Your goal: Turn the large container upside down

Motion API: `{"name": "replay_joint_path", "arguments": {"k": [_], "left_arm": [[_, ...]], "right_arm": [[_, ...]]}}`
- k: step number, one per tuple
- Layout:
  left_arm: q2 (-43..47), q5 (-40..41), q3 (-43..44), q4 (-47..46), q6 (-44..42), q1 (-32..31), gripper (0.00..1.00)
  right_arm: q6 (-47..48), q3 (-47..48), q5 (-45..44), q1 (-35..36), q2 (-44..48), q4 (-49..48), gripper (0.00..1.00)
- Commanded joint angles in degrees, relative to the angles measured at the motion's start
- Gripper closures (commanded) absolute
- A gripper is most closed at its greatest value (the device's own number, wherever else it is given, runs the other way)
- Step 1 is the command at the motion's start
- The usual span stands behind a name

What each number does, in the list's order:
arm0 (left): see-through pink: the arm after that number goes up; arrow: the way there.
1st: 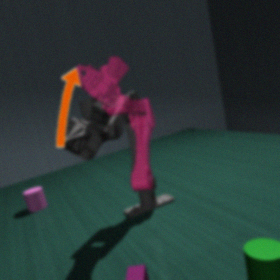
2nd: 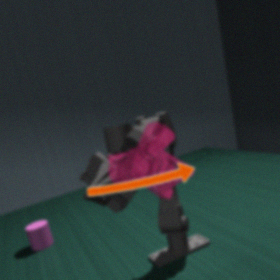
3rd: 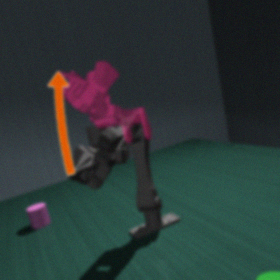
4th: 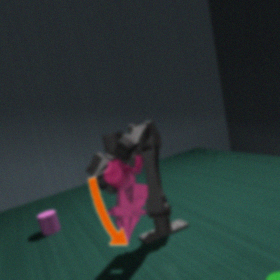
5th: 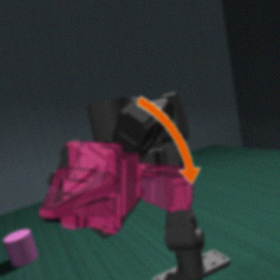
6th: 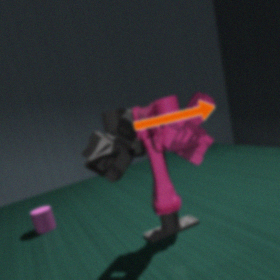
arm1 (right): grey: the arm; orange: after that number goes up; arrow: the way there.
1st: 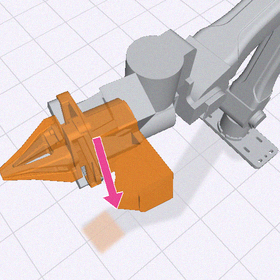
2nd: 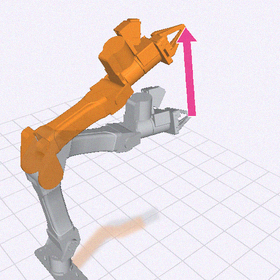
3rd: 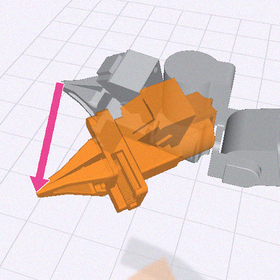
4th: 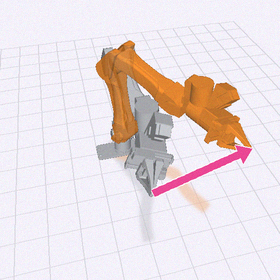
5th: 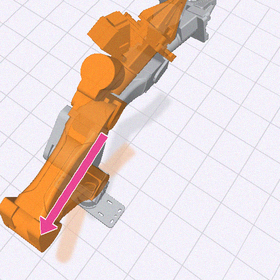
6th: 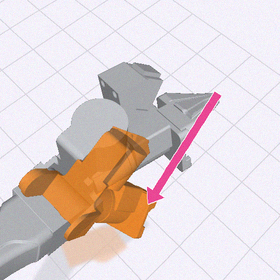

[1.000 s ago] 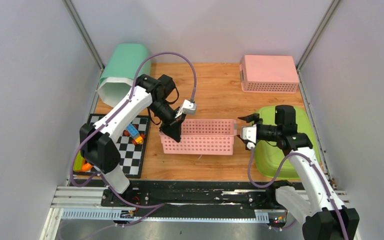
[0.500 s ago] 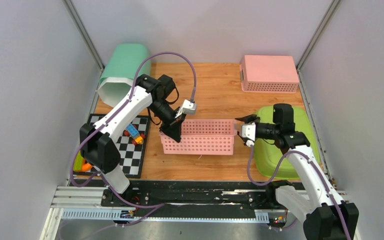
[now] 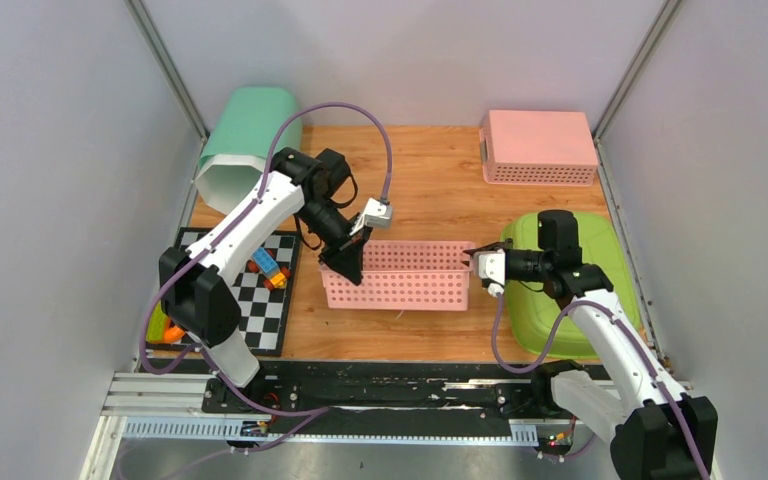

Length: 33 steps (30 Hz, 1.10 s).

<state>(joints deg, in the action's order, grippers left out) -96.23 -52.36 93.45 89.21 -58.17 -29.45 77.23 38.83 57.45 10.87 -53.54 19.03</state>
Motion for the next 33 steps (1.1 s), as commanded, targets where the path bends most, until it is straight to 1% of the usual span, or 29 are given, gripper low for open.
{"name": "replay_joint_path", "arguments": {"k": [1, 3, 7, 8, 10, 11, 14, 16, 17, 23, 25, 29, 31, 33], "left_arm": [[-0.15, -2.66, 1.40, 0.32, -1.18, -0.34, 1.00], [-0.07, -2.46, 1.23, -0.09, -0.72, -0.33, 0.99], [0.04, -1.75, 1.12, -1.34, 0.69, -0.25, 0.82], [0.16, -1.67, 1.12, -1.51, 0.94, -0.25, 0.76], [0.36, -1.48, 1.27, -2.14, 1.69, -0.23, 0.66], [0.76, -1.25, 1.33, -2.98, 2.48, -0.25, 0.58], [2.55, 0.07, 1.52, -6.78, 5.81, -0.02, 0.28], [4.71, 1.48, 1.24, -11.15, 9.39, 0.32, 0.03], [6.01, 2.49, 1.03, -13.62, 12.38, 0.50, 0.01], [17.04, 10.51, -1.61, -32.48, 26.26, 1.72, 0.00], [21.54, 14.59, -4.08, -39.52, 30.34, 1.77, 0.00], [30.61, 20.93, -10.70, -51.96, 35.38, 1.77, 0.00], [33.23, 22.86, -12.69, -54.63, 36.47, 1.77, 0.00], [34.12, 23.53, -12.64, -54.08, 36.54, 1.80, 0.00]], "right_arm": [[-1.47, -0.54, 3.09, 0.86, -0.03, 0.22, 0.77], [-1.60, -0.67, 3.26, 0.84, 0.07, 0.30, 0.84], [-1.21, -0.94, 3.45, 0.87, 0.56, 0.71, 0.94], [-1.12, -0.95, 3.49, 0.82, 0.62, 0.86, 0.97], [-0.84, -0.99, 3.49, 0.83, 0.67, 1.18, 0.97], [-0.72, -0.93, 3.50, 0.88, 0.71, 1.25, 0.97], [-0.74, -0.95, 3.62, 0.82, 0.87, 1.53, 0.97], [-0.73, -0.95, 3.66, 0.83, 0.96, 1.62, 0.97], [-0.76, -0.95, 3.62, 0.86, 0.91, 1.69, 0.97], [-2.51, -0.46, 3.67, 0.87, 0.64, 1.74, 0.97], [-4.04, 0.06, 3.84, 0.84, 0.13, 1.65, 0.97], [-9.90, 2.55, 3.47, 0.82, -1.84, 1.45, 0.97], [-13.33, 4.11, 2.93, 0.82, -3.26, 1.45, 0.97], [-16.37, 5.71, 2.34, 0.82, -4.77, 1.45, 0.97]]}}
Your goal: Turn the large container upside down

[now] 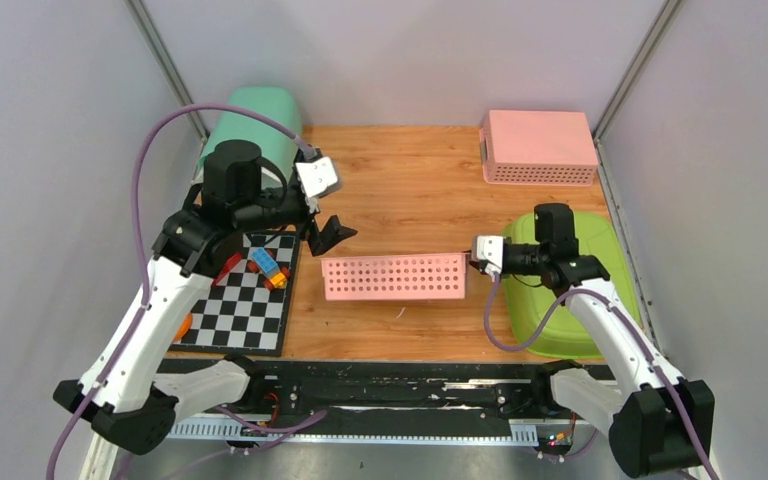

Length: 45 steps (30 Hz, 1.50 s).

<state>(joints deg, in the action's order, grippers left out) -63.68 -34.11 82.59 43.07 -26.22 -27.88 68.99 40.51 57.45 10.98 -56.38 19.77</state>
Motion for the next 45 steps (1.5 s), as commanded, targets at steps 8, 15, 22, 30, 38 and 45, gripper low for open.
{"name": "replay_joint_path", "arguments": {"k": [8, 15, 22, 30, 38, 45], "left_arm": [[3.65, 5.73, -4.62, -7.58, 4.20, 0.20, 0.00], [4.50, 5.75, -5.53, -7.04, 3.66, 0.22, 0.00], [4.95, 5.59, -5.76, -6.43, 3.42, 0.19, 0.00], [5.01, 5.36, -5.92, -6.04, 3.12, 0.19, 0.00], [4.82, 4.67, -6.72, -6.33, 3.21, 0.19, 0.00], [4.97, 4.40, -7.49, -6.57, 3.30, 0.19, 0.00]], "right_arm": [[-17.75, 9.75, 0.30, 0.70, -7.37, 1.29, 0.97], [-25.09, 15.77, -0.09, 0.71, -12.53, 3.14, 0.97], [-31.08, 19.50, 1.08, 0.71, -16.37, 4.02, 0.97], [-37.93, 22.40, 1.81, 0.71, -19.28, 4.13, 0.97], [-45.07, 25.80, 4.40, 0.71, -23.17, 4.03, 0.97], [-52.26, 29.24, 6.23, 0.71, -26.86, 4.06, 0.97]]}}
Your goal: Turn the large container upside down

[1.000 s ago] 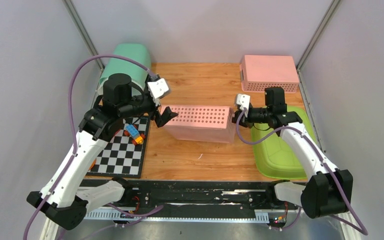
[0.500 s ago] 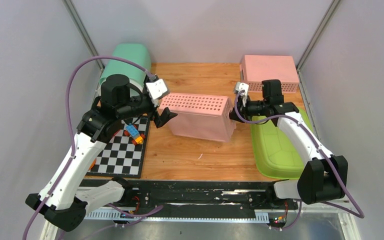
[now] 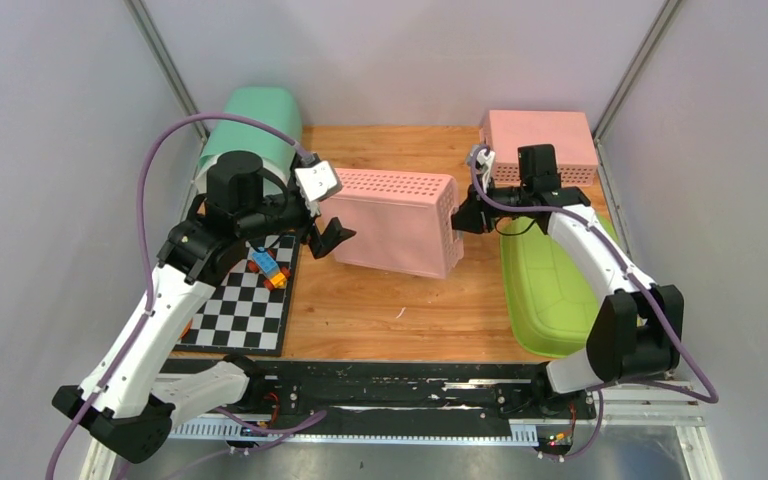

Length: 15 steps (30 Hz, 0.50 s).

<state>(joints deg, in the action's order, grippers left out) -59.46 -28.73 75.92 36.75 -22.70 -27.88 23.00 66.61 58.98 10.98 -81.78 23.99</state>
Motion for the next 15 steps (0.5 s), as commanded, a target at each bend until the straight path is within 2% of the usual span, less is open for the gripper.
{"name": "replay_joint_path", "arguments": {"k": [1, 15], "left_arm": [[0.75, -1.10, -0.90, -0.25, -0.22, 0.26, 0.00], [0.81, -1.64, -2.07, -0.55, -0.15, 0.19, 0.00]], "right_arm": [[-7.11, 3.59, 4.94, 0.71, -2.04, -0.18, 0.97], [-18.13, 8.53, 6.66, 0.71, -10.51, -0.08, 0.97]]}}
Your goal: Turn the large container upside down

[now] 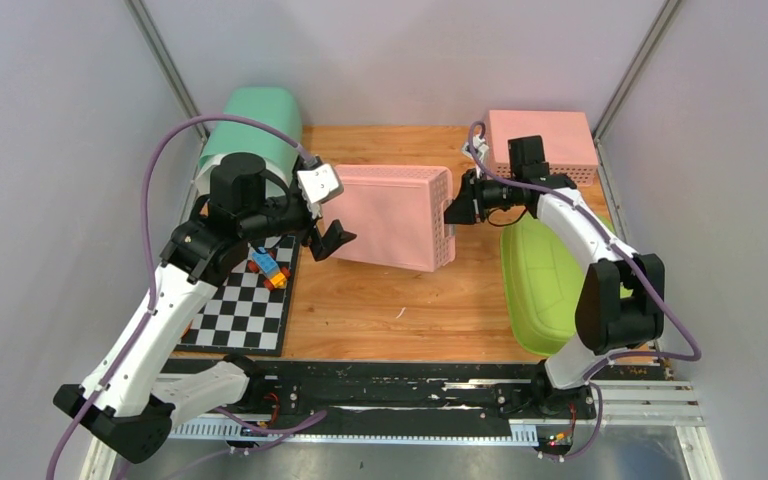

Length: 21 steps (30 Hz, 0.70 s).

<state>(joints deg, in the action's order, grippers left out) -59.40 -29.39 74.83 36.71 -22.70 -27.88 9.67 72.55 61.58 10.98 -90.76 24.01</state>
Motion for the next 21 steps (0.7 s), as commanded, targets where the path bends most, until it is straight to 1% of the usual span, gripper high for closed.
{"name": "replay_joint_path", "arguments": {"k": [1, 8, 14, 21], "left_arm": [[0.78, -1.09, -1.06, -0.56, -0.10, 0.20, 0.00], [0.77, -1.23, -1.92, -1.24, 0.03, 0.20, 0.00], [0.57, -1.04, -2.31, -1.38, -0.11, 0.19, 0.00], [0.25, 0.63, -4.07, -0.23, -2.95, 0.21, 0.00]], "right_arm": [[-5.40, 2.79, 4.21, 0.71, -1.99, -0.10, 0.97], [-8.96, 3.38, 3.72, 0.71, -4.80, 0.05, 0.97], [-9.33, 3.63, 1.69, 0.71, -6.75, 0.57, 0.97], [-11.03, 3.19, 0.04, 0.36, -8.09, 0.70, 0.97]]}}
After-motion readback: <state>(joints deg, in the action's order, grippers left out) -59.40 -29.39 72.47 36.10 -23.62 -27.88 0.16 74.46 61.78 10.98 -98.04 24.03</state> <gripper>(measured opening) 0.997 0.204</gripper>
